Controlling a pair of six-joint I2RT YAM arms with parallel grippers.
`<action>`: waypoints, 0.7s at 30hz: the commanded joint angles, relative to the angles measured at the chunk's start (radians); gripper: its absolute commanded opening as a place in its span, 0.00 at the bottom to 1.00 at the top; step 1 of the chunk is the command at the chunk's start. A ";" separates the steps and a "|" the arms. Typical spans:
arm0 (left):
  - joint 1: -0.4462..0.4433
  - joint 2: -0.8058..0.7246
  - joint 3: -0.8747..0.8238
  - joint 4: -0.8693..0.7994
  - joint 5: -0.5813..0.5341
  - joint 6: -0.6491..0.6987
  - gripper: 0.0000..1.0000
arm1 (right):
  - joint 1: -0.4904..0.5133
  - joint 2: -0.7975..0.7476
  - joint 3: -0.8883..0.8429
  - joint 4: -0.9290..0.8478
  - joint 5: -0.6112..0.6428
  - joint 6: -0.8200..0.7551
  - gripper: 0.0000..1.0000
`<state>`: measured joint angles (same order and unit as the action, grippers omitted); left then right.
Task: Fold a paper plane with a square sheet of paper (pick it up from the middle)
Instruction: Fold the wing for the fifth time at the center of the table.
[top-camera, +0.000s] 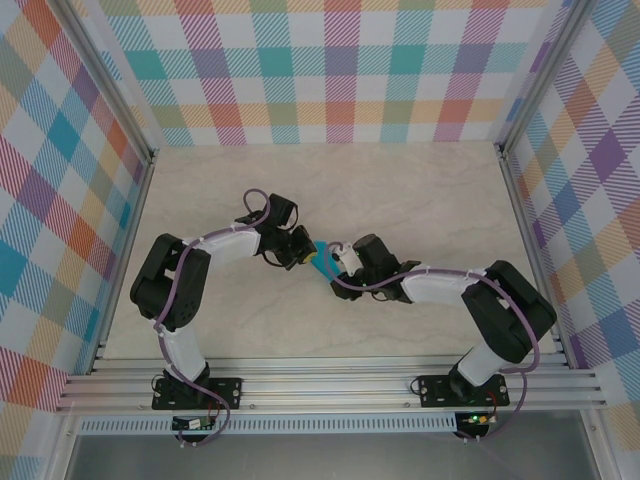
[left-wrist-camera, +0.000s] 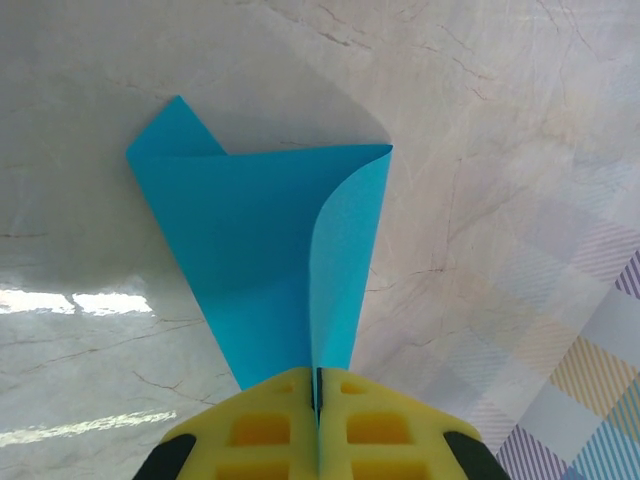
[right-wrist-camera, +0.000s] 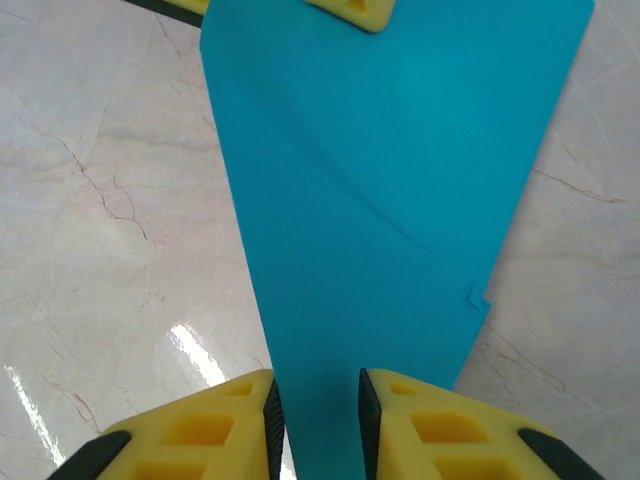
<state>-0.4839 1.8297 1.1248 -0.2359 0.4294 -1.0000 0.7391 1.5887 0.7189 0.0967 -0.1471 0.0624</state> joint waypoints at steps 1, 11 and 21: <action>-0.013 0.015 0.024 -0.033 0.020 -0.001 0.00 | 0.032 -0.015 0.000 -0.007 0.074 -0.061 0.30; -0.013 0.023 0.025 -0.033 0.024 -0.001 0.00 | 0.101 0.009 0.006 0.008 0.236 -0.104 0.33; -0.013 0.031 0.024 -0.028 0.037 -0.006 0.00 | 0.152 0.040 0.027 0.003 0.322 -0.134 0.38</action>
<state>-0.4839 1.8465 1.1248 -0.2379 0.4412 -1.0004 0.8749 1.6043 0.7200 0.0937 0.1249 -0.0444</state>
